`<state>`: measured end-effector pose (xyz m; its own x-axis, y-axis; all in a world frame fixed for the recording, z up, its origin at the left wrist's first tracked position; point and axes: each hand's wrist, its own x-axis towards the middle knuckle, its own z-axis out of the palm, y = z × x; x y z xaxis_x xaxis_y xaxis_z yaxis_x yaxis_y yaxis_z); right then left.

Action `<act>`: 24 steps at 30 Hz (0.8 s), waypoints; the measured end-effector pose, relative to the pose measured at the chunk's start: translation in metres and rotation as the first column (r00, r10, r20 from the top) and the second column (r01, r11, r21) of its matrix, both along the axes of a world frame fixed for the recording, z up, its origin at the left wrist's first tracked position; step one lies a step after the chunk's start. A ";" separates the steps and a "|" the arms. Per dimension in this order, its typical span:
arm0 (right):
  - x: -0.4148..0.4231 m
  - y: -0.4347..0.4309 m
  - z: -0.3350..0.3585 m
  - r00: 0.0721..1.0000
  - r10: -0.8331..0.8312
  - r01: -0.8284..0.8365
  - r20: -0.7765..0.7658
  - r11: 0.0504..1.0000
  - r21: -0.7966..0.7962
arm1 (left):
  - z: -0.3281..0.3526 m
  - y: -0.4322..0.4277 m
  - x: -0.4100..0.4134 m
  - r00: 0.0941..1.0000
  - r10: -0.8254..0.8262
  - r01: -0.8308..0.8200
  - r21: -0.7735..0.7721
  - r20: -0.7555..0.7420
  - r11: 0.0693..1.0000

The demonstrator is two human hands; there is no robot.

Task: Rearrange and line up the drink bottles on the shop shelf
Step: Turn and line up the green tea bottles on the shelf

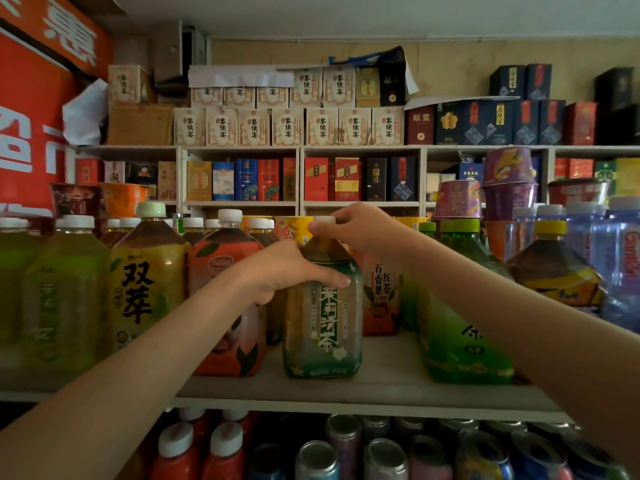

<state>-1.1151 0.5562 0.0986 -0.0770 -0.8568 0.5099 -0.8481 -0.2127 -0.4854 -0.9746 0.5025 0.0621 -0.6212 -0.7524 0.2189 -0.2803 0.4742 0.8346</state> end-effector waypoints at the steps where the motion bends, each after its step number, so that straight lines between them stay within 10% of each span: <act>1: -0.001 0.001 0.003 1.000 -0.023 0.023 -0.018 1.000 -0.001 | 0.001 0.000 -0.001 1.000 -0.012 0.012 0.002 -0.007 1.000; 13: -0.040 0.023 0.024 0.964 -0.216 0.224 -0.157 0.974 0.033 | 0.004 0.007 -0.046 0.979 -0.204 0.204 -0.052 0.015 0.977; 24: -0.060 0.038 0.042 0.782 -0.174 0.256 -0.598 0.965 0.054 | 0.001 0.006 -0.069 0.939 -0.343 0.343 -0.048 0.018 0.938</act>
<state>-1.1750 0.5941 0.1411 0.0101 -0.9130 0.4077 -0.9935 0.0372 0.1078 -1.0432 0.5085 0.0634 -0.8417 -0.4819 0.2434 -0.1009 0.5834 0.8059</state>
